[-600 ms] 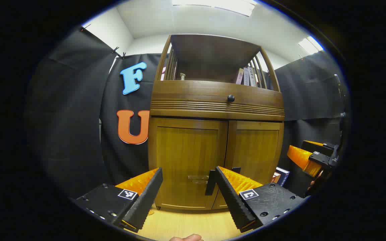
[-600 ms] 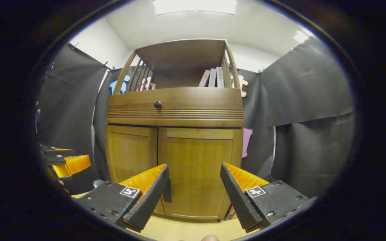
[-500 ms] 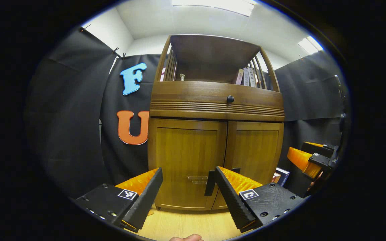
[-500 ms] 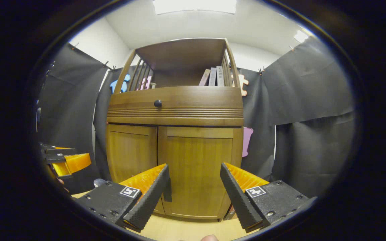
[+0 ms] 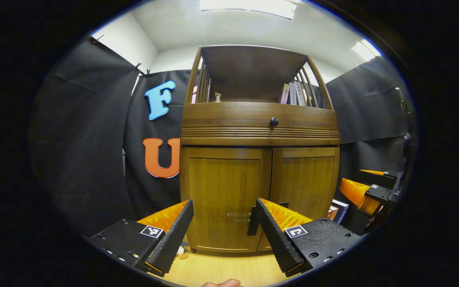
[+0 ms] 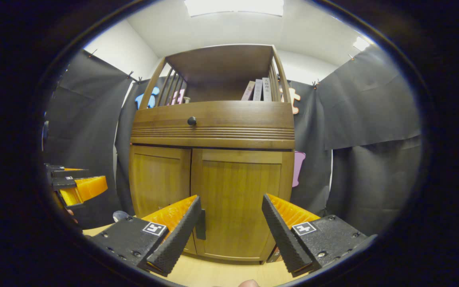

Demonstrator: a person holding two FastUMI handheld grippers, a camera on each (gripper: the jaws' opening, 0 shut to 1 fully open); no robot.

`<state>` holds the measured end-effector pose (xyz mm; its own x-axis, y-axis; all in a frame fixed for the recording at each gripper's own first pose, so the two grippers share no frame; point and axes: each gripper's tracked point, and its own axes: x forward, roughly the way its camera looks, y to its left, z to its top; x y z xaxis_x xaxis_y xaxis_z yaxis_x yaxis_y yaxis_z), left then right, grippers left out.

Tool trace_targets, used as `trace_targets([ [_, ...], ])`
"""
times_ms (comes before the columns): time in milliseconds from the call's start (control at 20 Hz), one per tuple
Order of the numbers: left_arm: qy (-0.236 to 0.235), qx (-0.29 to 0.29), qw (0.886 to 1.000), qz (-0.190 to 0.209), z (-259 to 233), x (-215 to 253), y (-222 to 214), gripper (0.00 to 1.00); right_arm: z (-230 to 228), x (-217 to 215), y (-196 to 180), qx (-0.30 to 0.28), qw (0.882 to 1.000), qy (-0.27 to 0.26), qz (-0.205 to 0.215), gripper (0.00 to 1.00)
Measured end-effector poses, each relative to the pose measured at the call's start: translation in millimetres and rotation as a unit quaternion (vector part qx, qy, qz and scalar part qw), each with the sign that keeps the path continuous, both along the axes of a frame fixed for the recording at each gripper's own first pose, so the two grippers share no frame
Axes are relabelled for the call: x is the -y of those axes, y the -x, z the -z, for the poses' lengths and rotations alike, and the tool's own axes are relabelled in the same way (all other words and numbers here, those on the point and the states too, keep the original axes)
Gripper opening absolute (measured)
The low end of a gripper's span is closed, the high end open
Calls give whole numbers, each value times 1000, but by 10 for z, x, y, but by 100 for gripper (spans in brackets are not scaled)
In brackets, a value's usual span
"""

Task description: Open the right door of the double-door shoe cabinet with the right hand, and open the left door with the left hand.

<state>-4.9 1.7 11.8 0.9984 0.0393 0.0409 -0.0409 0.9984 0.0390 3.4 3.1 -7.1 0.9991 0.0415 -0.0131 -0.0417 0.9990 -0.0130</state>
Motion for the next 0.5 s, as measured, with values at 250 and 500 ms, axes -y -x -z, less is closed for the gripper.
trace_targets([
  [250,1,5,1000,-13,-35,-107,70,94,59,-120,-89,-9,1000,-6,-16,100],
  [500,-1,7,999,-33,-64,-258,142,94,158,-274,-201,-17,999,-7,-29,99],
])
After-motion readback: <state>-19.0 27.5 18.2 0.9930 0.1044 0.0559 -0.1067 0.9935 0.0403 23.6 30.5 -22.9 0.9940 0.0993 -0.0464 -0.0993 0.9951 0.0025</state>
